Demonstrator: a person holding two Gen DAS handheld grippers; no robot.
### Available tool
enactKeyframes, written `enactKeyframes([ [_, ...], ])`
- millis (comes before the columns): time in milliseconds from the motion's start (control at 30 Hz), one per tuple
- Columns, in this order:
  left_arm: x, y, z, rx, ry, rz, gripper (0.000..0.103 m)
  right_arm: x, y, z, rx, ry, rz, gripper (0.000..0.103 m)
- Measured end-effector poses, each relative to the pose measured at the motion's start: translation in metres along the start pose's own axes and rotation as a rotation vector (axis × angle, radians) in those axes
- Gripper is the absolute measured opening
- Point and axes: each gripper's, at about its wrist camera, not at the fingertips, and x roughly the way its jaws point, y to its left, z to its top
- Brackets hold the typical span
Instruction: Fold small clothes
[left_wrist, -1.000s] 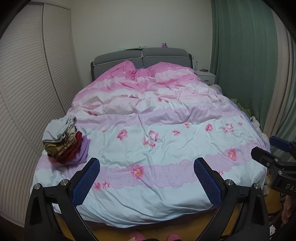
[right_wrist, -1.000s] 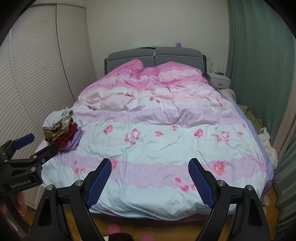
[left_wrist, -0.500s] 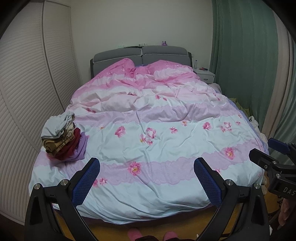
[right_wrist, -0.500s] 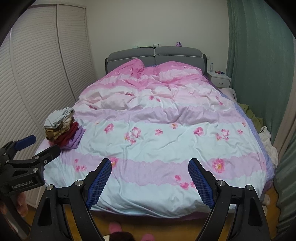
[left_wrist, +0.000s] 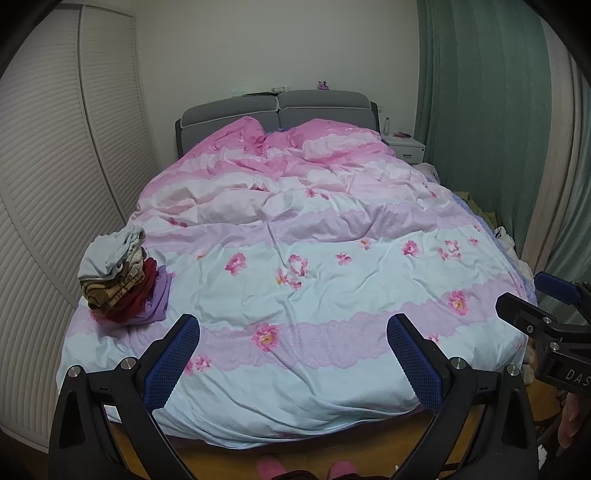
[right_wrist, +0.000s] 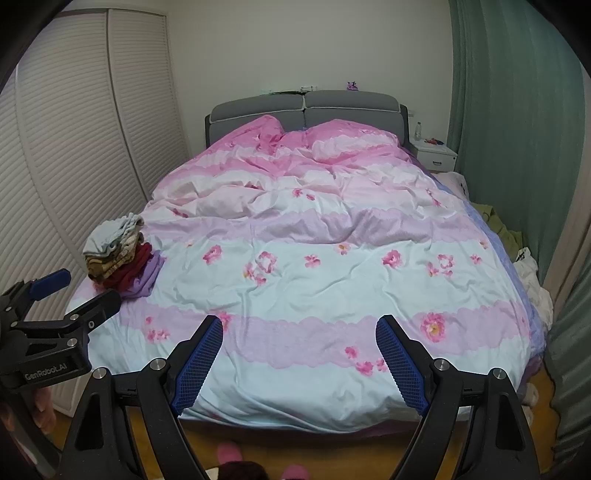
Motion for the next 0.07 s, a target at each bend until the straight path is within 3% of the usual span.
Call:
enactKeyframes([
  [67,0.0001,0.0005,0.0001,-0.001,-0.001,-0.001,0.103,0.0000,-0.0003,-0.0001,0.000,0.002,0.000,0.086],
])
